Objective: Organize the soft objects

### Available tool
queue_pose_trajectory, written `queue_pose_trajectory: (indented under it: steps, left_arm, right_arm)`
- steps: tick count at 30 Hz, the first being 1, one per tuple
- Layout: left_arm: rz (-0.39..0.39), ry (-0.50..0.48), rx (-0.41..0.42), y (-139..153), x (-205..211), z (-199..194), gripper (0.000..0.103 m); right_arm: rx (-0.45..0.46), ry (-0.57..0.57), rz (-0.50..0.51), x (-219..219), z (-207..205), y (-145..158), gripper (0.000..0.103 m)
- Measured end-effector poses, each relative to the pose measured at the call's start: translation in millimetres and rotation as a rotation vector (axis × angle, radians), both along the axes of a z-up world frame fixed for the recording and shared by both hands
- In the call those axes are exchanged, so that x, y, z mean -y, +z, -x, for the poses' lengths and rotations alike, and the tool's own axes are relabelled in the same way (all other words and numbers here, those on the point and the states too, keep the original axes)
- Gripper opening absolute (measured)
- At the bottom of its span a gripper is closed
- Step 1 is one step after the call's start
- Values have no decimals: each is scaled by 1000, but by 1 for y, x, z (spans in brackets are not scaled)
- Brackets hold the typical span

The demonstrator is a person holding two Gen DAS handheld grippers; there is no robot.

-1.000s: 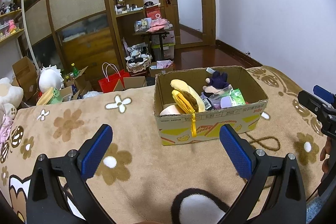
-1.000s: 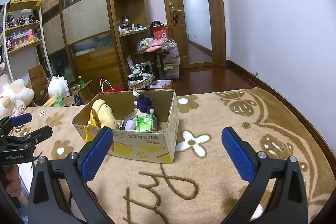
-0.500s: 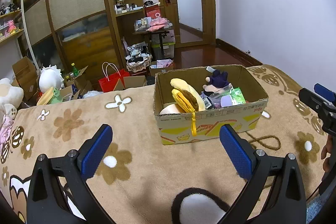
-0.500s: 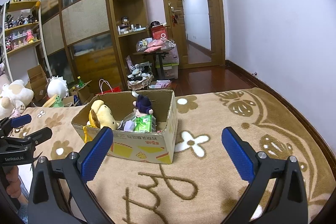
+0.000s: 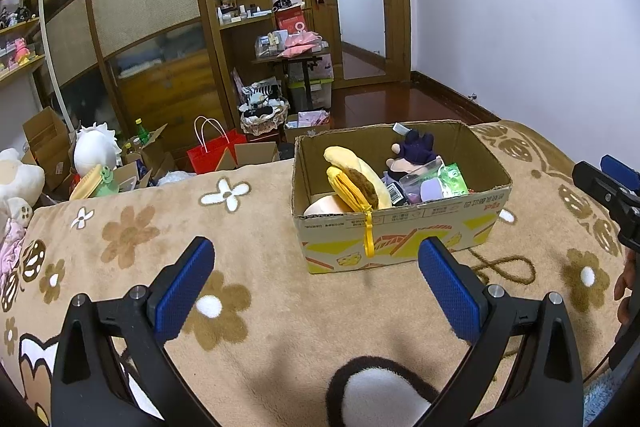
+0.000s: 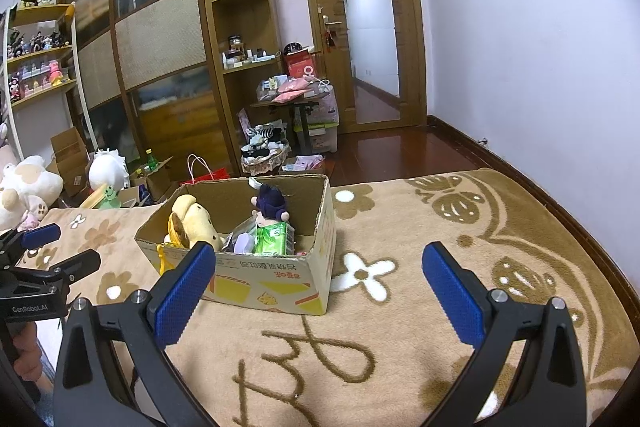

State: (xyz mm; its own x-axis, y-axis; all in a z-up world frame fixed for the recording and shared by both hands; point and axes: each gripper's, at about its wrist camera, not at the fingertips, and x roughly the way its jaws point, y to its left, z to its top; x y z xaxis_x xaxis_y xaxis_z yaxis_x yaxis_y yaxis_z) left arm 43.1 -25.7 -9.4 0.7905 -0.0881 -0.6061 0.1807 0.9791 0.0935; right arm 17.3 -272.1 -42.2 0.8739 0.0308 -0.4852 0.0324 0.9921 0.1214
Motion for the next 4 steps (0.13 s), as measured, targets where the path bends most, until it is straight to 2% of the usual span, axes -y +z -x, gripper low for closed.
queue_pose_trajectory:
  steps: [4]
  left_arm:
    - [1, 1, 0, 0, -1, 1, 101]
  right_arm:
    - [1, 0, 0, 0, 0, 0, 103]
